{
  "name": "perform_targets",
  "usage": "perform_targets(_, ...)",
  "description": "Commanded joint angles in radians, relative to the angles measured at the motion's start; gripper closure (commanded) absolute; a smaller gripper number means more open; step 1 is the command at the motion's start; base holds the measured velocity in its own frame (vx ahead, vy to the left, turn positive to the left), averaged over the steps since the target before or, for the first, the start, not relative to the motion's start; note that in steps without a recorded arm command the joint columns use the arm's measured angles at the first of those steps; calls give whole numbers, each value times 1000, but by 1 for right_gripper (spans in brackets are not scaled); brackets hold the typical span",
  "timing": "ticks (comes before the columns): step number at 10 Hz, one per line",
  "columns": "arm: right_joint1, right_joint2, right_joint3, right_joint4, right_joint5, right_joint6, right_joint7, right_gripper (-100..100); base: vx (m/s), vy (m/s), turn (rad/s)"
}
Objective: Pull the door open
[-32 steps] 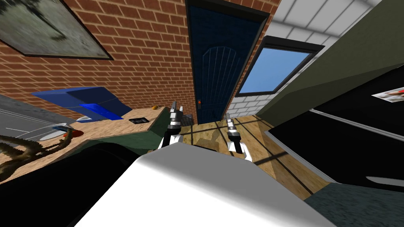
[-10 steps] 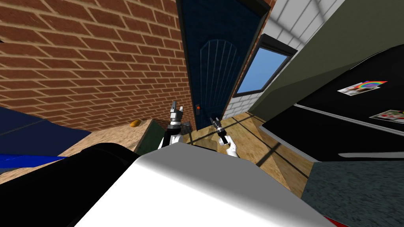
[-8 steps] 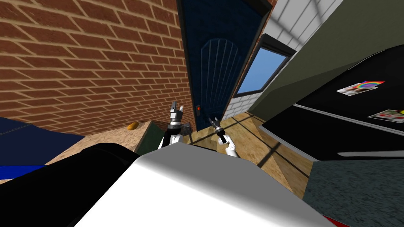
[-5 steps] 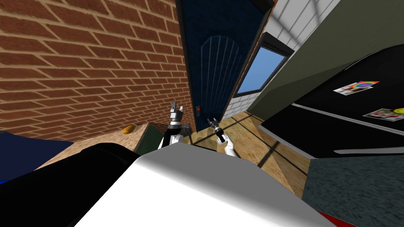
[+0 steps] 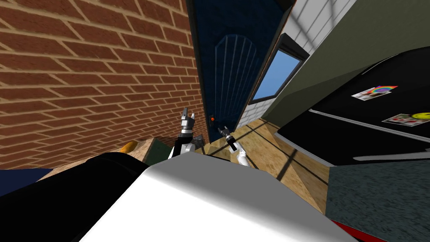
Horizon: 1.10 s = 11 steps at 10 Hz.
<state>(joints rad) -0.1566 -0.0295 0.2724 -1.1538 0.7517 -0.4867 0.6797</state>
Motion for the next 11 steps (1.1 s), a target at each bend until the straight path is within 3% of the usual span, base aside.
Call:
perform_targets(1,-21,7,10,37,23,-2,25,-100,137,152,-115)
perform_targets(4,-54,25,25,94,57,-5,64,-100,124,138,-73)
perform_targets(5,-54,27,16,96,49,-9,62,-100,57,59,-12)
perform_targets(11,-82,-35,-91,148,-60,4,141,-100,-54,63,251)
